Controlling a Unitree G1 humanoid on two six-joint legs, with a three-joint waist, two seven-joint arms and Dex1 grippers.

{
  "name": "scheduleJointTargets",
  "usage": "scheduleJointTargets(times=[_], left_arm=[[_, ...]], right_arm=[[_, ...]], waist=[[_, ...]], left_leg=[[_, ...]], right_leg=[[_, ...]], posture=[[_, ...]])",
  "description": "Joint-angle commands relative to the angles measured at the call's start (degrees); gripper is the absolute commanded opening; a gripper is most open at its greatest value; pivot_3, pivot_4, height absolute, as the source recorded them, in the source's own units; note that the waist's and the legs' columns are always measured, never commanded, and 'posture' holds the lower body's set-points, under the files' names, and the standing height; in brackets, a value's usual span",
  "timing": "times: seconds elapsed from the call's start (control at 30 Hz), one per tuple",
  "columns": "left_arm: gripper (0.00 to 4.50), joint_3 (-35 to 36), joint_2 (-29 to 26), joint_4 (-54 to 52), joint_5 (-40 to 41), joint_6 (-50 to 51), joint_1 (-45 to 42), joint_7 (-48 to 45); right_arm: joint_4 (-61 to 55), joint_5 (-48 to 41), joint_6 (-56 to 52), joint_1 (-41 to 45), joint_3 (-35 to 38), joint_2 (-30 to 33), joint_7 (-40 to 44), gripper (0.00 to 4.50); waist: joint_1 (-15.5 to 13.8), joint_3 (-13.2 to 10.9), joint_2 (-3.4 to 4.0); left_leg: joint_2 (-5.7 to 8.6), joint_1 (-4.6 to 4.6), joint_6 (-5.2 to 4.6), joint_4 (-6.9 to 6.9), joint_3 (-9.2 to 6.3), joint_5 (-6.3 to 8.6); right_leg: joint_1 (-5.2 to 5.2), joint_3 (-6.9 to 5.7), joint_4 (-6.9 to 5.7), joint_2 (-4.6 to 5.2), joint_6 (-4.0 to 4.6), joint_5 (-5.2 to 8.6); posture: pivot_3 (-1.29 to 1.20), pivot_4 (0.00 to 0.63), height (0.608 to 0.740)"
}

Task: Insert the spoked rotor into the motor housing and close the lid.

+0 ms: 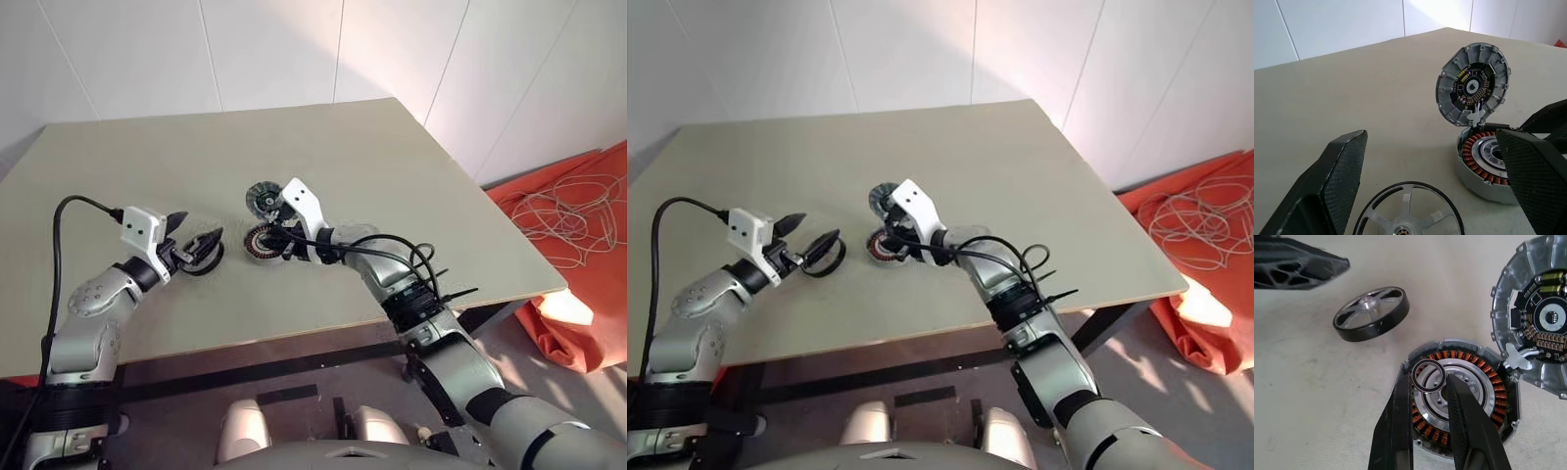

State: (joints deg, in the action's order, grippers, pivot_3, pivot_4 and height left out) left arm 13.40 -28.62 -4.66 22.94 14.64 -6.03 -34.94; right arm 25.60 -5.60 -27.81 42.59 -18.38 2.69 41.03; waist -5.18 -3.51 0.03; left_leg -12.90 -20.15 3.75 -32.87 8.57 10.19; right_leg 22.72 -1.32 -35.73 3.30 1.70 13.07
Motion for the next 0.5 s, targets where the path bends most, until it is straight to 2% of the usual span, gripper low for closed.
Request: scheduleJointTargets(times=[0.03, 0.27, 0.5], left_arm=[[4.5, 1.27, -0.53, -1.01, -0.24, -1.65, -0.14, 0.05], [4.5, 1.05, -0.45, 0.5, -0.48, -2.96, -0.33, -0.68], [4.5, 0.68, -0.26, 2.85, -0.89, -4.66, -0.92, -1.63]], right_arm=[[5.93, 1.05, 4.07, 3.43, 1.53, -0.95, -1.13, 0.65], [13.31, 1.75, 7.9, 5.99, 2.73, -1.61, -1.82, 0.65], [13.55, 2.36, 8.48, 6.33, 3.24, -2.05, -1.66, 0.65]], waist=[[0.01, 0.0, 0.0], [0.23, 0.0, 0.0], [0.24, 0.0, 0.0]], left_leg=[[0.0, -0.01, 0.0, 0.0, 0.0, 0.0], [-0.02, -0.03, 0.0, 0.01, 0.01, 0.0], [-0.01, -0.03, -0.01, 0.0, 0.01, 0.0]], right_leg=[[0.0, 0.0, 0.0, 0.0, 0.0, 0.0], [0.04, -0.01, -0.01, -0.01, 0.02, -0.01], [0.03, -0.02, -0.02, -0.01, 0.02, -0.01]], posture=[[0.0, 0.0, 0.74], [0.0, 0.0, 0.74], [0.0, 0.0, 0.74]])
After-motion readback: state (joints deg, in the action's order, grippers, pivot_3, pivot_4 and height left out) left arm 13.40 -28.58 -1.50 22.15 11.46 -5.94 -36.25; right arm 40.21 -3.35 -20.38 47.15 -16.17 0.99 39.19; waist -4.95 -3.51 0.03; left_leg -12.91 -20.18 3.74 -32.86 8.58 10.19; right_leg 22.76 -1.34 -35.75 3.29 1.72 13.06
